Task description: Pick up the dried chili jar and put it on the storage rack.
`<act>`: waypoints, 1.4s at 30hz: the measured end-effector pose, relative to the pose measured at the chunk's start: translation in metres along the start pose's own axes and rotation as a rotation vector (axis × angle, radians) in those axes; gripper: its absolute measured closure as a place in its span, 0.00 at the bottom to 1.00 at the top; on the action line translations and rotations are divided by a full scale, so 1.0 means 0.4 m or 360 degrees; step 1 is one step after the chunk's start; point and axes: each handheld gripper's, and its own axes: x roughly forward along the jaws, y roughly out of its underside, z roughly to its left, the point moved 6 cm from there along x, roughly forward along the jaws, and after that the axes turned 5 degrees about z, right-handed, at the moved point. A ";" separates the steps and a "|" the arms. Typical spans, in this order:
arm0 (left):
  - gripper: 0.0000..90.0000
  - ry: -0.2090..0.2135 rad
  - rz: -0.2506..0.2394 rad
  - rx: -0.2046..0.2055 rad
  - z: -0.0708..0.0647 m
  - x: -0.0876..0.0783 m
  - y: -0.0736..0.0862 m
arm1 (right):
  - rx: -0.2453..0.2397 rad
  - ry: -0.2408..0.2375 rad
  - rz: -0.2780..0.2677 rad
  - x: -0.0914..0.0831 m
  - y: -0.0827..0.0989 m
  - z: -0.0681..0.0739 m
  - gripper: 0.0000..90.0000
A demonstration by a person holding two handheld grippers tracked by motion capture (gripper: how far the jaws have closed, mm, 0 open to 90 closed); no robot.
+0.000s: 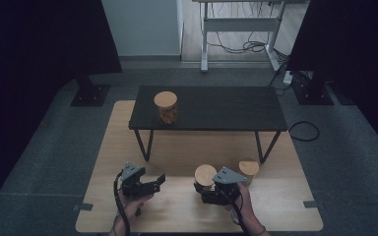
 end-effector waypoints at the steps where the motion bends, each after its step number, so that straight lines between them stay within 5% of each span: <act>1: 0.06 0.0000 0.0000 0.0005 -0.001 0.000 -0.001 | -0.0001 -0.0001 -0.0002 -0.001 -0.002 -0.001 0.27; 42: 0.06 0.0021 0.0022 0.0043 -0.013 0.008 -0.003 | -0.0103 -0.0018 -0.0034 -0.046 -0.109 -0.015 0.27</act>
